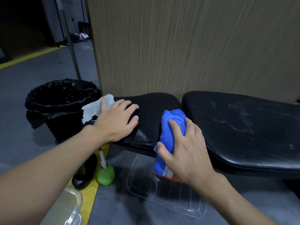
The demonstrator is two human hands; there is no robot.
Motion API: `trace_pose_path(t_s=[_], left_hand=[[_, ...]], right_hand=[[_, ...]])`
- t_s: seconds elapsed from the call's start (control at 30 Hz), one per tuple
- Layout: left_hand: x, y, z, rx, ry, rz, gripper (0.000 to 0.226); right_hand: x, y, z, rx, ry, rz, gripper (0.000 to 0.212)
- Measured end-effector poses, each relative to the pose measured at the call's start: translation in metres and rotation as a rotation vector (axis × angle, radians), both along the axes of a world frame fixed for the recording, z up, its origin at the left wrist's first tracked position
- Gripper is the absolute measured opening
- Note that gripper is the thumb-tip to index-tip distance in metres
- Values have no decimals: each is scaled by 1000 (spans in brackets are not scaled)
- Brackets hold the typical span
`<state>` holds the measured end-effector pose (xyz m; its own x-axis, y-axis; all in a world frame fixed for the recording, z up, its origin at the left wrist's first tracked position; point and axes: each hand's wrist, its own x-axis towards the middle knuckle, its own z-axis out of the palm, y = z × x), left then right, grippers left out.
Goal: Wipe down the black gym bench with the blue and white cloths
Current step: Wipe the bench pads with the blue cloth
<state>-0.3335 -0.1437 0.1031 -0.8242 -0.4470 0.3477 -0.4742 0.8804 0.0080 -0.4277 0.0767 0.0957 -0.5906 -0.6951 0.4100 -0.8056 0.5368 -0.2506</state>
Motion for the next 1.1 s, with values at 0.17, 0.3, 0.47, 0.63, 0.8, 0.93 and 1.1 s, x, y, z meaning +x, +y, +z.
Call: trace_pose_path(t_s=[0.17,0.3,0.47,0.63,0.8,0.93,1.1], left_hand=[[-3,-2,11,13,83,12,55],[-4,-1,9,32,39,28,60],[-5,2,8,49,13,51,63],[-6,2,3,41,54,61,59],[-5,-3,9,5,129,81,56],[-5,-10,15,45,118,200,56],[-7,-14,3,154,97,242,57]], right_hand=[[-23,-23,20,62,-148,-23,67],[-46,-48,38,129,-263,-43,64],[-36,-45,23,120,-7,-102,64],[-42,-38,26,105,-167,31,77],[-65,-59,33,137,-258,41,63],[-82,-79,38,178,-265,21,65],[-112,-108,41,205,-314,47,64]])
